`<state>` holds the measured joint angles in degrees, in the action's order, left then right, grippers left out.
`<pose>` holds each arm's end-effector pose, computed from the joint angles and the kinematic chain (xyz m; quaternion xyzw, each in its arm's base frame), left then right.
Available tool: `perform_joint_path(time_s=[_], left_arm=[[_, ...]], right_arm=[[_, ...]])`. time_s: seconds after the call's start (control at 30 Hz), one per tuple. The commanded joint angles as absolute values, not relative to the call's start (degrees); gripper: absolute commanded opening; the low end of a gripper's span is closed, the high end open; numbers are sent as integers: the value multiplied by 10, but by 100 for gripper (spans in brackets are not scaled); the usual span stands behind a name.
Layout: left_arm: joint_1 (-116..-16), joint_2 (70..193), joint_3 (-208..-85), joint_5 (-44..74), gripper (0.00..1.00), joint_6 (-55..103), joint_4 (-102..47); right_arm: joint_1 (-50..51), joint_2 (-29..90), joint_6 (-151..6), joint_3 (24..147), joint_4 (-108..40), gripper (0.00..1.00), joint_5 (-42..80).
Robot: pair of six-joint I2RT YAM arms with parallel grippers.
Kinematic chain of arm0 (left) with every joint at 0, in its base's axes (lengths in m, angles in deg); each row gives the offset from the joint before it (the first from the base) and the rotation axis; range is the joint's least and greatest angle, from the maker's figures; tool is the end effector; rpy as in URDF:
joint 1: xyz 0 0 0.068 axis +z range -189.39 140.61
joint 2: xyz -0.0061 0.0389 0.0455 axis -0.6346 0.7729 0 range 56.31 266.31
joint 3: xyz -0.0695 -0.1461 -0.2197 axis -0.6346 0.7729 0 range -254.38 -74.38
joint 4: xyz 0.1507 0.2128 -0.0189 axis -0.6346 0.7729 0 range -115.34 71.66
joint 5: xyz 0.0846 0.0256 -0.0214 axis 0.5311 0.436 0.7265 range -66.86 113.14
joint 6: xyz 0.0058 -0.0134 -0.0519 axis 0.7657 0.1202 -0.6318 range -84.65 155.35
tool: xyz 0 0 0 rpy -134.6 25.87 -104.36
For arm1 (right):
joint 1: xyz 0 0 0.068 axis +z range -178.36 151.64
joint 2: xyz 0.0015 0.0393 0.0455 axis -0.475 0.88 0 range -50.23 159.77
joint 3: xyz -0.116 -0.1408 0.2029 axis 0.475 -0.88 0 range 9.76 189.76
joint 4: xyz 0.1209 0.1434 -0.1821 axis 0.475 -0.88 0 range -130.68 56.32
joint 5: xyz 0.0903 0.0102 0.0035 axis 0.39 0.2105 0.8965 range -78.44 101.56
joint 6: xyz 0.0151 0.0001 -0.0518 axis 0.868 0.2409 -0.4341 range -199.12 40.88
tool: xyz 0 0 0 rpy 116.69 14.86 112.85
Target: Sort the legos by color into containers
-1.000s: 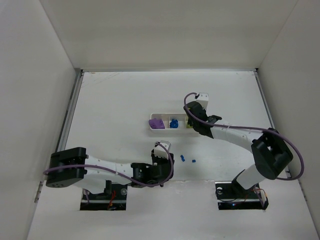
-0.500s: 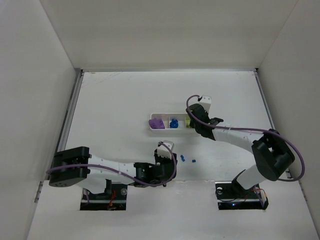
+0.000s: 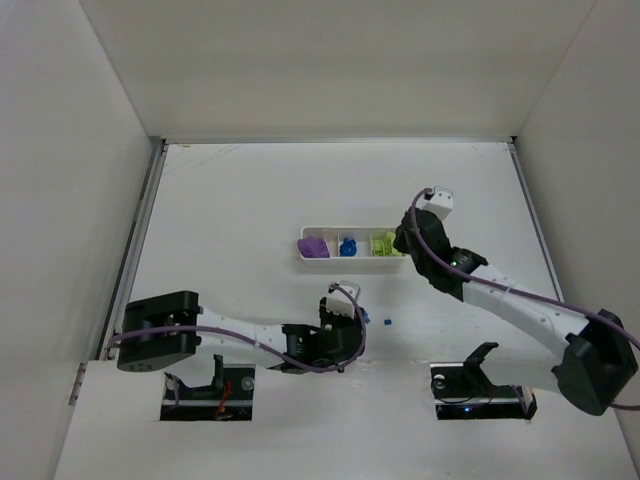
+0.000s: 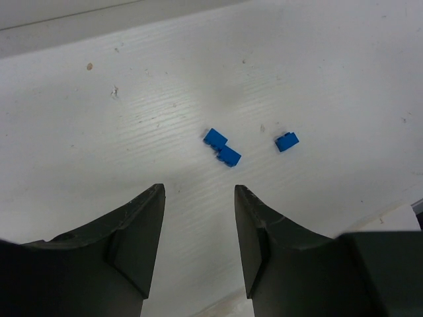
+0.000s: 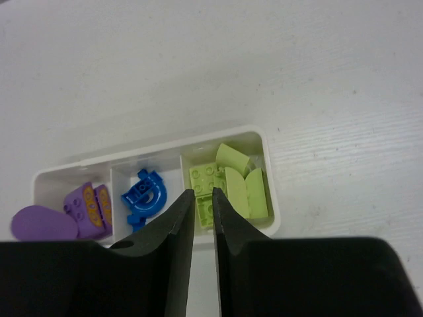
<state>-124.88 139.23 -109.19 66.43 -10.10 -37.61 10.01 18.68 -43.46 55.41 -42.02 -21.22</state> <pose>0.0461 -0.2740 0.1748 0.1255 0.8350 -0.2487 0.4745 0.2176 0.1476 0.2637 0.1178 0.8404 0.0851 0.5221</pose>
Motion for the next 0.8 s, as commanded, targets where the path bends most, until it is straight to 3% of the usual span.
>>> perform_joint_path(time_s=[0.0,0.27,0.57,0.77], left_arm=[[-1239,1414,-1123,666,43,-80,-401],[-1214,1496,-1174,648,44,-43,-419],[-1199,1554,-1199,645,44,-34,-428],[-1192,1576,-1207,642,39,-33,-429]], right_arm=[[119,134,-405,506,-408,18,-208],[188,52,-342,399,-406,16,-218],[201,-12,-296,337,-412,32,-224],[205,-22,-280,328,-429,36,-225]])
